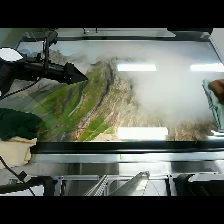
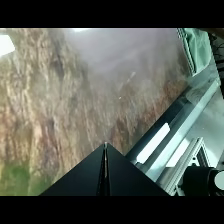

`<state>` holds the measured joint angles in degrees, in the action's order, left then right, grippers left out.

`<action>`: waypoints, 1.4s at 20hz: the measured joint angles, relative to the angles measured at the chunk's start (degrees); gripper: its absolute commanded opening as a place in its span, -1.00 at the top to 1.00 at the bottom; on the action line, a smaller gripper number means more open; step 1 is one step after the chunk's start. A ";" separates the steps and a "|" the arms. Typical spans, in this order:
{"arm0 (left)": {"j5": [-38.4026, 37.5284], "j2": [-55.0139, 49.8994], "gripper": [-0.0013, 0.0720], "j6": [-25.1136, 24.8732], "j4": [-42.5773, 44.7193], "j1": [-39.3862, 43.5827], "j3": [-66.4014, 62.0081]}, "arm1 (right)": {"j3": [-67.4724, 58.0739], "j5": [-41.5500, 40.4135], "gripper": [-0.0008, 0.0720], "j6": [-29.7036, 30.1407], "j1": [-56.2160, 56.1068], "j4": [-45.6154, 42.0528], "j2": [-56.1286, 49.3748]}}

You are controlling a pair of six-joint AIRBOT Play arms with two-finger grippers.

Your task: Fold the shirts.

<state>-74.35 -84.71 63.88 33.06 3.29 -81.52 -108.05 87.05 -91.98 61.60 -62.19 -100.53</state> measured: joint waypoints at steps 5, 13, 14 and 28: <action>-0.17 0.00 0.92 0.00 -0.13 0.00 0.17 | 2.67 2.56 0.93 -1.31 0.26 -5.90 0.59; -1.42 0.00 0.92 0.00 -0.15 0.00 0.17 | 8.13 6.40 -0.96 -1.68 0.42 -7.91 0.68; -1.77 0.00 0.92 0.00 -0.15 0.00 0.17 | 8.31 7.19 -0.96 -1.68 0.42 -7.93 0.68; -2.43 6.75 0.95 0.50 0.04 -0.33 0.20 | 8.72 17.70 0.94 -2.86 -14.47 15.56 2.71</action>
<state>-76.77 -77.95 64.38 33.10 2.96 -81.32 -99.33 104.75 -94.85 47.13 -46.63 -97.82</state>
